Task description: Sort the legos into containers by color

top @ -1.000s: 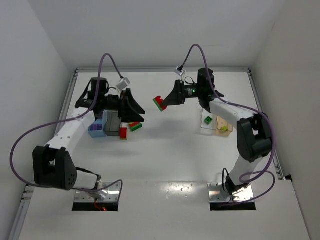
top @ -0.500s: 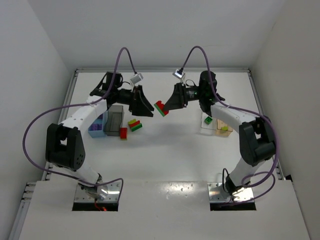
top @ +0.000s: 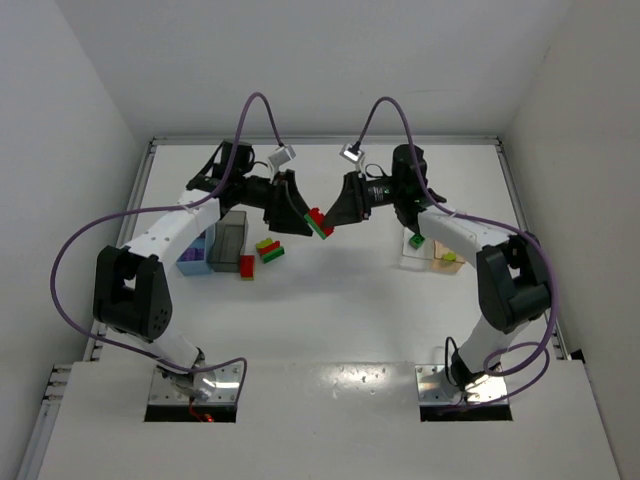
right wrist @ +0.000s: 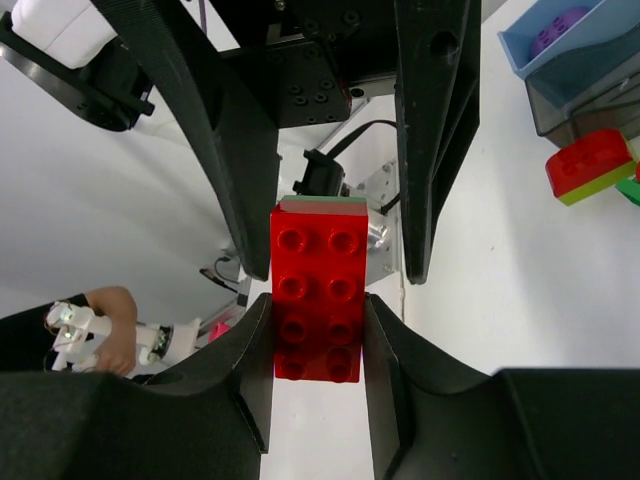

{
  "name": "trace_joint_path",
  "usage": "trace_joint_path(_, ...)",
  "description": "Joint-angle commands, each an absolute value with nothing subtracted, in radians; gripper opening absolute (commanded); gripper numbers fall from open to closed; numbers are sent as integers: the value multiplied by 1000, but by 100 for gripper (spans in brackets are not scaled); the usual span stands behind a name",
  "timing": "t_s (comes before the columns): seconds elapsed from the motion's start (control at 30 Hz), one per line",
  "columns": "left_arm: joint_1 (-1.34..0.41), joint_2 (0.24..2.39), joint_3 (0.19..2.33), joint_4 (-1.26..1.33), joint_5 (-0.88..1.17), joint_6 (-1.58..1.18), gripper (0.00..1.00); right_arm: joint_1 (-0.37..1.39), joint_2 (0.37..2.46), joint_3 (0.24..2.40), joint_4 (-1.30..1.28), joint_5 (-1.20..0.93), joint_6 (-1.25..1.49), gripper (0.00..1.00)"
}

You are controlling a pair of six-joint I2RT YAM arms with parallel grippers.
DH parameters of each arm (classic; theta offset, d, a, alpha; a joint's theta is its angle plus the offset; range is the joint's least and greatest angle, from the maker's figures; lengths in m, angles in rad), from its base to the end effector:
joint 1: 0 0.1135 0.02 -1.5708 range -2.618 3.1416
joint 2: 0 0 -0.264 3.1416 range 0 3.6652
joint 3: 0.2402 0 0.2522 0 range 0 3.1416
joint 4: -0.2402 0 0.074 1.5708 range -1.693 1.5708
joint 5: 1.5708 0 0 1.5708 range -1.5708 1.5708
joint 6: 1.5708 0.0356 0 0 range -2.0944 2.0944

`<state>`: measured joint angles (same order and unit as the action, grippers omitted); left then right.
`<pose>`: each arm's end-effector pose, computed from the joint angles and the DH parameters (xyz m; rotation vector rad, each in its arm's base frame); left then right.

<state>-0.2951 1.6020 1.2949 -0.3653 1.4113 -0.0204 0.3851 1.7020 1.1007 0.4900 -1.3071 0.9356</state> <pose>0.3172 -0.1332 0.3109 1.0233 1.7583 -1.7259 0.3330 0.1721 0.2769 -0.6623 1.9635 1.9720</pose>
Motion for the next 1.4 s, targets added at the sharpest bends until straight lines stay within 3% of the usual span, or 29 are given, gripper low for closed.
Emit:
trace_joint_path(0.0,-316,1600,1338,-339,1463,-9,72,400,1680,1137,491,-1302,882,3)
trace_joint_path(0.2,-327,1600,1338,-339,1463,-9,66,410,1689,1146,482,-1293,861,3)
trace_joint_path(0.3,-336,1600,1338,-339,1463,-9,52,410,1689,1137,482,-1284,861,3)
trace_joint_path(0.33,-336,1600,1329,-339,1463,-9,42,410,1689,1137,482,-1284,861,3)
trace_joint_path(0.57,-336,1582,1290,-339,1453,1,15,379,1669,1146,491,-1253,861,2)
trace_joint_path(0.63,-336,1569,1266,-339,1440,2,11,348,1658,1146,491,-1230,861,2)
trace_joint_path(1.07,-287,1464,1143,-330,1420,21,7,173,1658,1232,563,-1203,934,1)
trace_joint_path(1.27,-187,1291,1019,-266,1267,-64,7,107,1600,1181,352,-1203,745,1)
trace_joint_path(1.37,-117,1160,890,-42,1178,-243,7,107,1583,1181,151,-1161,562,1)
